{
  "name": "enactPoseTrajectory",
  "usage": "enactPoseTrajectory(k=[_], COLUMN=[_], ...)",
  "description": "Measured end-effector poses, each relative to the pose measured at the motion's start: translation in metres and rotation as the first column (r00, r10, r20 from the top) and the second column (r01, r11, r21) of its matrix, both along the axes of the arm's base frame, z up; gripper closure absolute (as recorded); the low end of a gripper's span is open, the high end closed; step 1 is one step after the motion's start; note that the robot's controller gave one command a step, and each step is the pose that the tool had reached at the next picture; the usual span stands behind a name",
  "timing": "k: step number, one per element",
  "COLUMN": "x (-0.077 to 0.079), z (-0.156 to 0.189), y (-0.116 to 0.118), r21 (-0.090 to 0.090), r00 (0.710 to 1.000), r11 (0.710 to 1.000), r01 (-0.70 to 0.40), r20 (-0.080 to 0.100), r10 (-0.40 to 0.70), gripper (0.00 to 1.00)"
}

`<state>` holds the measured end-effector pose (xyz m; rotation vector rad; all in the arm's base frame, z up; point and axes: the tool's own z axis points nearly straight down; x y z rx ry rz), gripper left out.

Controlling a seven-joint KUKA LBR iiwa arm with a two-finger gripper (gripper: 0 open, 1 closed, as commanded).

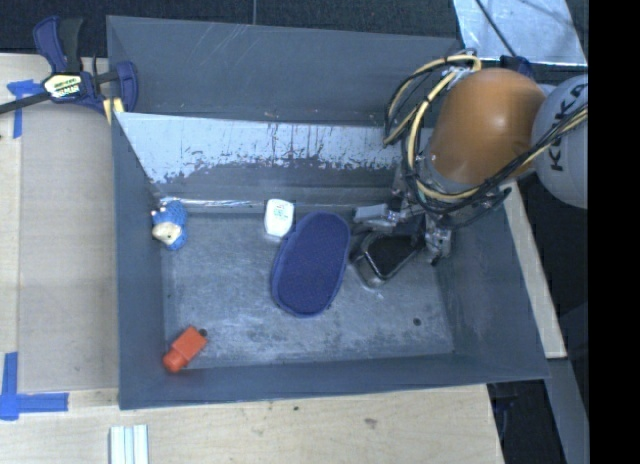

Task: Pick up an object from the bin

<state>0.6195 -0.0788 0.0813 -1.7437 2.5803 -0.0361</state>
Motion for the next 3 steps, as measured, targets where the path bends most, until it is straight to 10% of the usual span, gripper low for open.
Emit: enactPoseTrajectory(k=[1,2,3], x=[0.009,0.009,0.012], z=[-0.001,-0.001,0.097], y=[-0.002,-0.002,-0.002], r21=[0.009,0.010,0.001], r00=[0.962,0.963,0.963], r11=[0.963,0.963,0.964], r01=[-0.270,-0.269,-0.267], r20=[-0.026,-0.027,-0.024], r10=[0.270,0.269,0.267], gripper=[0.00,1.00,1.00])
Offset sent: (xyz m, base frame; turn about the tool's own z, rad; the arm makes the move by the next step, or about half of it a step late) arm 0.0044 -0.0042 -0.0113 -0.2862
